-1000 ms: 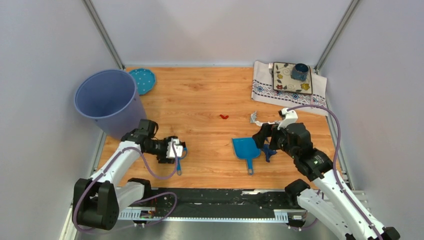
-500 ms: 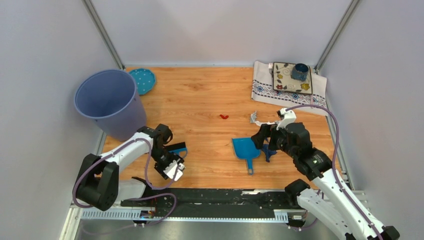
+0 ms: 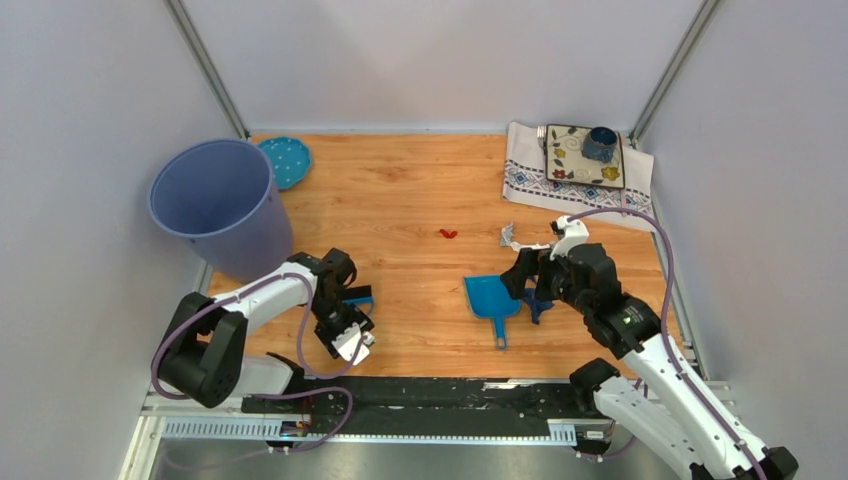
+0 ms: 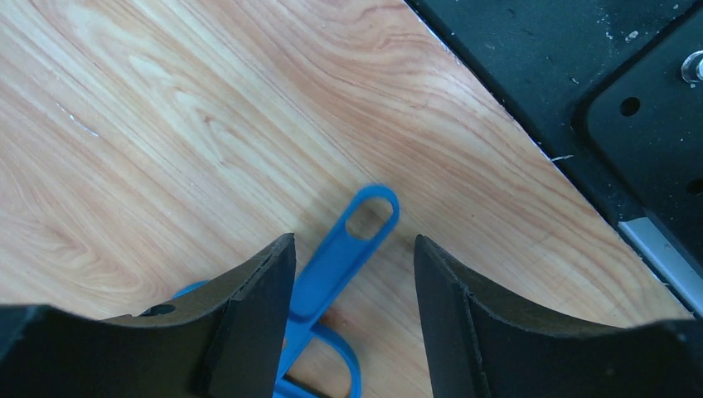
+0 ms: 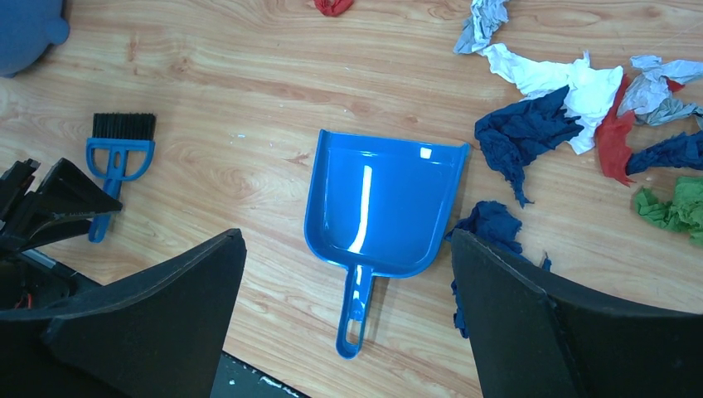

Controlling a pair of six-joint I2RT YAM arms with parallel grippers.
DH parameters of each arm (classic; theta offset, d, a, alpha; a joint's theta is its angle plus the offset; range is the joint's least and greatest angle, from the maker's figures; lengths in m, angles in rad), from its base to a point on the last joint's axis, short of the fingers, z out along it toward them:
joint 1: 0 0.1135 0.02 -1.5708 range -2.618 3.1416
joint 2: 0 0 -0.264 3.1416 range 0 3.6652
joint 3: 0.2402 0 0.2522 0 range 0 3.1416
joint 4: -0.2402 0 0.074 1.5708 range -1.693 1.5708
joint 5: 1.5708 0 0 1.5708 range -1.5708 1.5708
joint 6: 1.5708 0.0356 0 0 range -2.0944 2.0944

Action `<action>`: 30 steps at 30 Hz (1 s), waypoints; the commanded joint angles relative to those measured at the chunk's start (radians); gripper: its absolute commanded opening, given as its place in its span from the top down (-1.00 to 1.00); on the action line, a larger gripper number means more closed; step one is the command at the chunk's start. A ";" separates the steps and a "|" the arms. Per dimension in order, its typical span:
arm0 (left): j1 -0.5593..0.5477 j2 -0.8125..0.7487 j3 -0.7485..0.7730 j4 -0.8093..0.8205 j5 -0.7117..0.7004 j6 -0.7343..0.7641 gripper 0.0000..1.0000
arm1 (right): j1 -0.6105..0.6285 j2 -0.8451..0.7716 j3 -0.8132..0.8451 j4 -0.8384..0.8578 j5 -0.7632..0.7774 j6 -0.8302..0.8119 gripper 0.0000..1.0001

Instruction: Sweep away the paper scraps from the table

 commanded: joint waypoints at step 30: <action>-0.054 -0.173 0.179 0.713 0.090 -1.466 1.00 | 0.178 0.268 0.309 0.146 -0.193 0.331 -0.68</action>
